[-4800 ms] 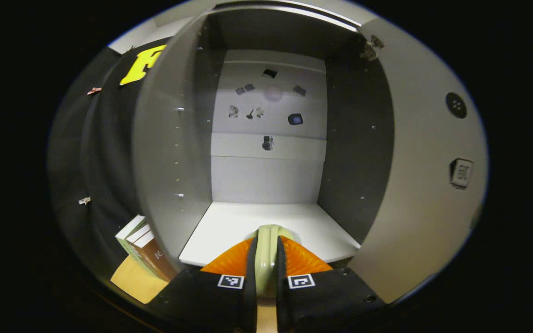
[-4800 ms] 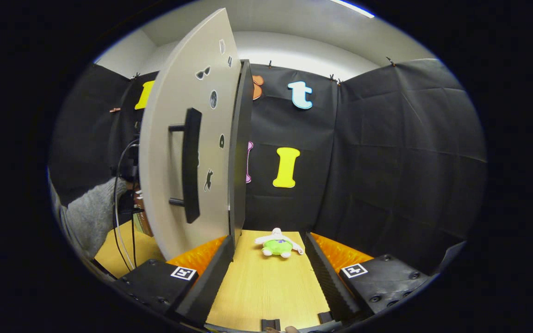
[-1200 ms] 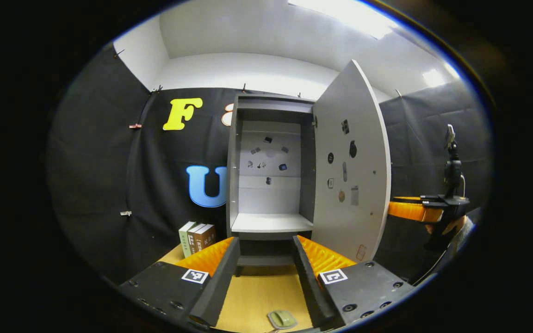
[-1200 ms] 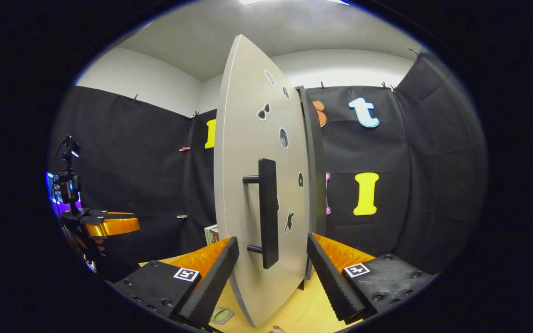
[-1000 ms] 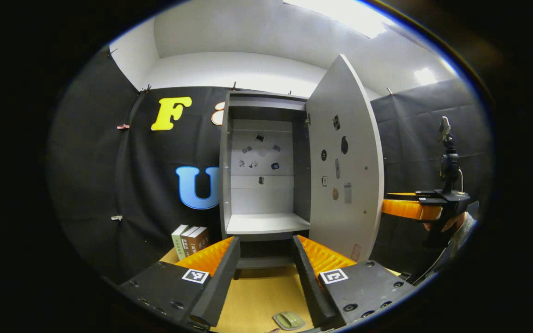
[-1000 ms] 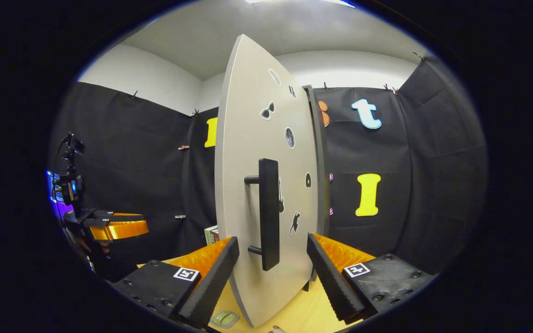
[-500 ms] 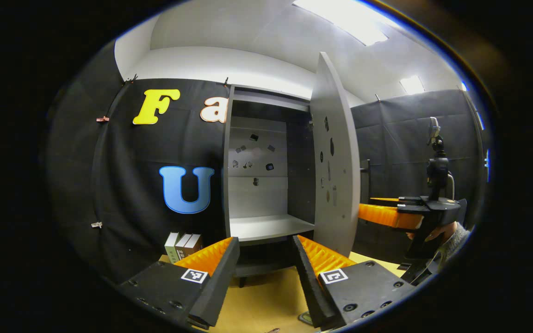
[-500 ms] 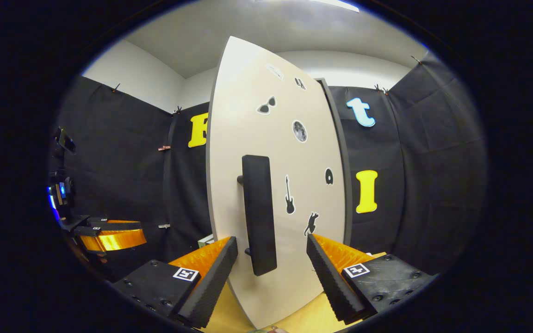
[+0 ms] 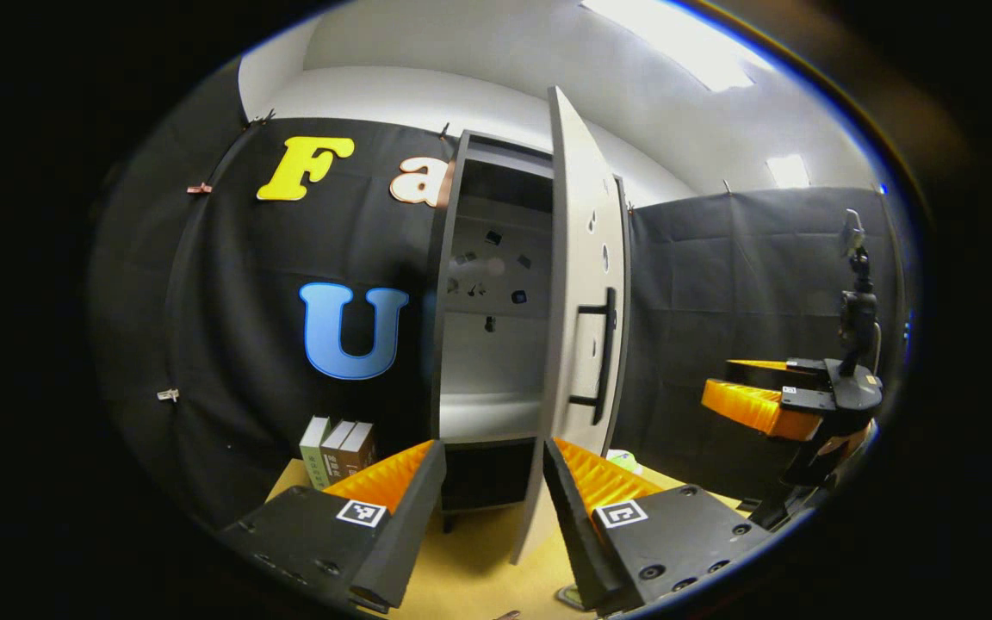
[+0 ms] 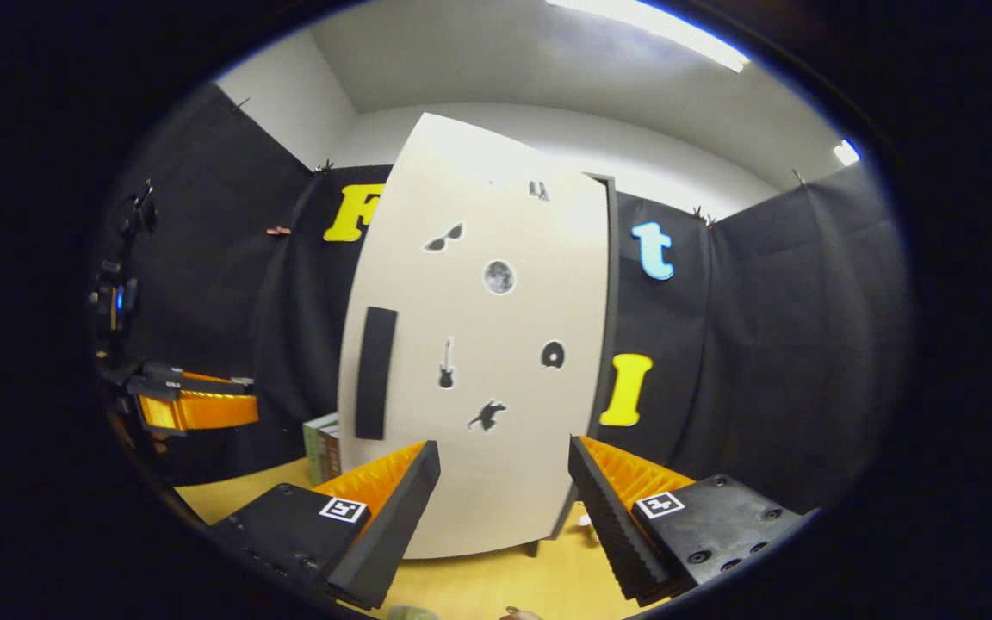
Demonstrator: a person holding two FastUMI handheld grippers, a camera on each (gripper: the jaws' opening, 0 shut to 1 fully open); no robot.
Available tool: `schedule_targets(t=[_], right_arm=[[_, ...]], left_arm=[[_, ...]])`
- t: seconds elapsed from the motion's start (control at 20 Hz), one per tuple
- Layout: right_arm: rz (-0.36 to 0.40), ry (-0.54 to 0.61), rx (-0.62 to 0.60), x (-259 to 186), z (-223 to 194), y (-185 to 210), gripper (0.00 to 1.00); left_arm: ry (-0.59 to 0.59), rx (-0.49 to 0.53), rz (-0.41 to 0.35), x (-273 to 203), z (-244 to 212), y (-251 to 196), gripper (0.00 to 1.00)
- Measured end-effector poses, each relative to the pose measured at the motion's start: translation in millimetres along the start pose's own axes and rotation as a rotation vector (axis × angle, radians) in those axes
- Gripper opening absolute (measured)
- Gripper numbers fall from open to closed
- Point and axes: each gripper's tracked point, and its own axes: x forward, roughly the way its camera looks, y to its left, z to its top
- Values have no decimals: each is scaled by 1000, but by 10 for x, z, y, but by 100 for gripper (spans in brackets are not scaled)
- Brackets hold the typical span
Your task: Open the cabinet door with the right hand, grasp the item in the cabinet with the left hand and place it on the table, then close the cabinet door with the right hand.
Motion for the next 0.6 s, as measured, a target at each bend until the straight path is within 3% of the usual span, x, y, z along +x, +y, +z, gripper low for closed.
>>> schedule_targets(t=[0.05,0.6], right_arm=[[2,7,-5,-10,-17,-15,97],[52,-20,65,-9,32,-13,97]], left_arm=[[-8,1,16,39,23,-26,73],[-35,41,48,97,120,-432,73]])
